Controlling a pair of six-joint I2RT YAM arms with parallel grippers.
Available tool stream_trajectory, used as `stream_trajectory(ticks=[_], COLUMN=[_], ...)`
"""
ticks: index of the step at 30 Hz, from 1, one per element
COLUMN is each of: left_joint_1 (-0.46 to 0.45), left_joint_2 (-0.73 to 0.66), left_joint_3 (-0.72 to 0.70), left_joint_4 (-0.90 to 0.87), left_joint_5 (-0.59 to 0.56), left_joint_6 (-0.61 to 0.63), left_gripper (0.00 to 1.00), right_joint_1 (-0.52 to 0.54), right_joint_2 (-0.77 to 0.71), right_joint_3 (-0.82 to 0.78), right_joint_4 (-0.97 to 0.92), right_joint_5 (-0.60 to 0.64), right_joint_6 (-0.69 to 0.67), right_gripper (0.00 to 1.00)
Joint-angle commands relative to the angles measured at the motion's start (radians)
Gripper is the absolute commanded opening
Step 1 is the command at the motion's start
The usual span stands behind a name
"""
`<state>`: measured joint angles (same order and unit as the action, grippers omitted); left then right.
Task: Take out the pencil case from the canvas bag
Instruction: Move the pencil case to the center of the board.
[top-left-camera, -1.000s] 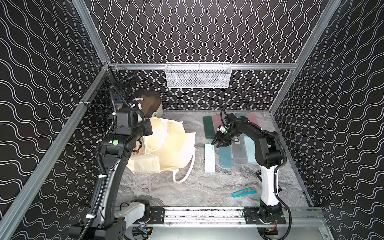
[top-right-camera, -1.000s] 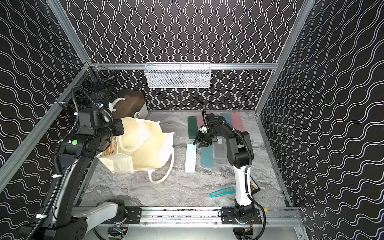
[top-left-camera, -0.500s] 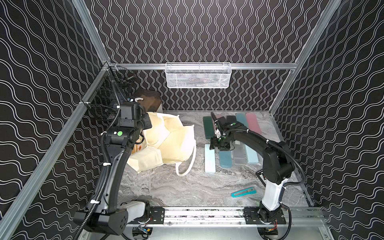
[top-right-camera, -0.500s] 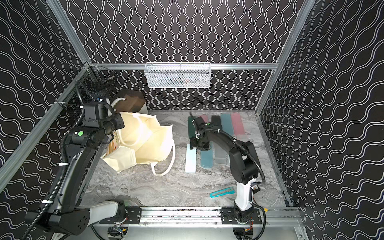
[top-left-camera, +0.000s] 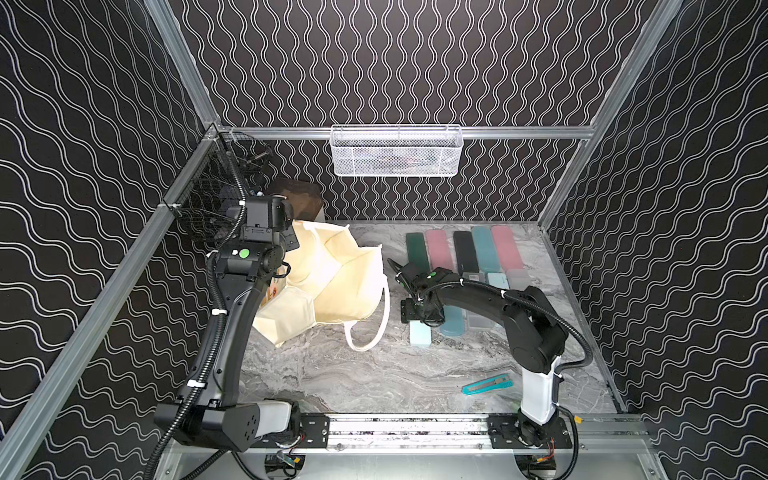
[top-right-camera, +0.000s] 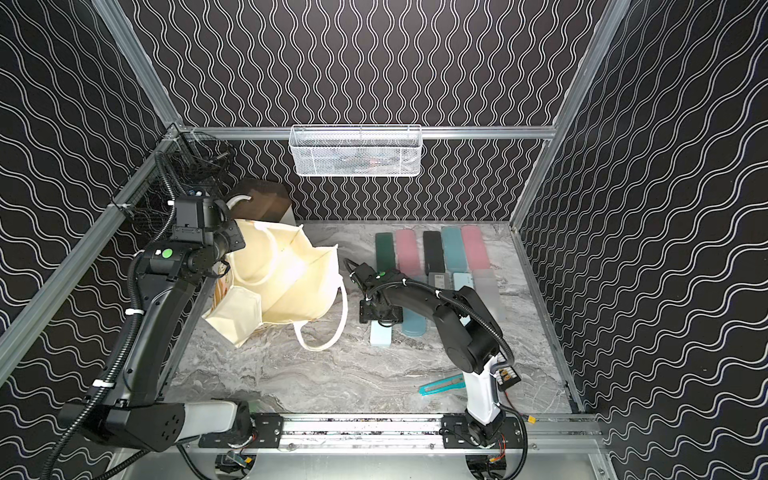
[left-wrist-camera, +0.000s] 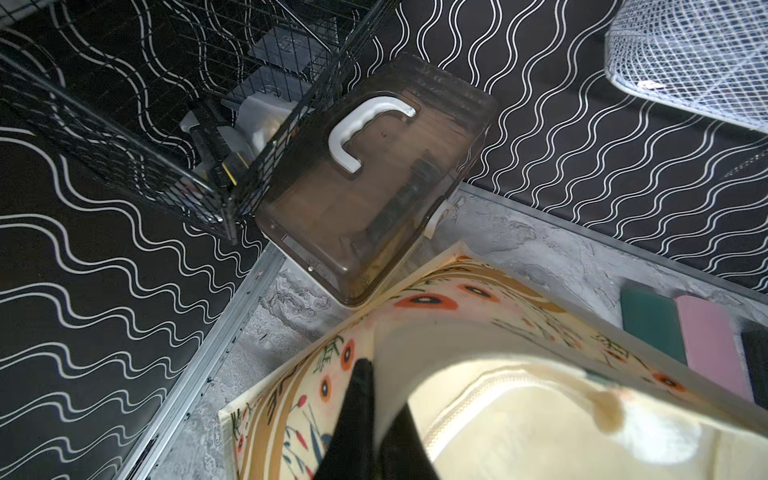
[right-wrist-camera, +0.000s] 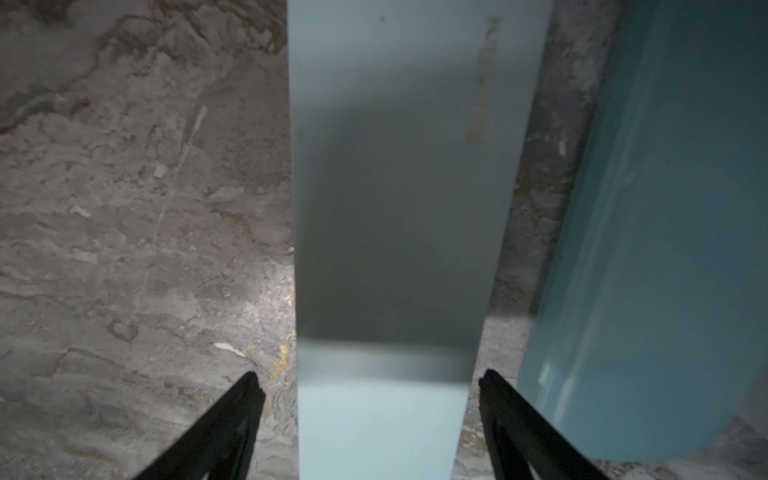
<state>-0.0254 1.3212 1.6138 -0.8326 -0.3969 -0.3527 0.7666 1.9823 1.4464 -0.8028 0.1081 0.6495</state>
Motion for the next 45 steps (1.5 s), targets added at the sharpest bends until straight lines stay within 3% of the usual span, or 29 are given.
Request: stream_trajectory(ticks=[1,13,23,32,45], left_joint_1=[0.001,0.001,0.001,0.001,0.001], left_joint_2=[-0.004,-0.013,-0.031,-0.04,-0.051], left_joint_3=[0.008,0.003,-0.013,-0.02,-0.001], left_joint_4=[0.033,0.032,0.028,0.023,0.007], left_joint_5=[-0.05,-0.036,0.01,0.03,0.081], left_joint_6=[-0.036,-0.022,-0.015,-0.016,-0.048], left_gripper=[0.0,0.0,0.0,0.0,0.0], right_joint_1=[0.005,0.002,-0.055,-0.116,-0.127], right_joint_2=[0.026,0.08,0.131,0.159,0.077], right_joint_3=[0.015,0.032,0.109,0.152,0.18], right_joint_4=[-0.015,-0.024,-0.057,-0.058,-0.071], right_joint_5=[0.046,0.066,0.102,0.098,0.069], right_joint_6=[0.033,0.023,-0.034,-0.084,-0.089], right_gripper=[0.82,0.68,0.65,0.65,0.8])
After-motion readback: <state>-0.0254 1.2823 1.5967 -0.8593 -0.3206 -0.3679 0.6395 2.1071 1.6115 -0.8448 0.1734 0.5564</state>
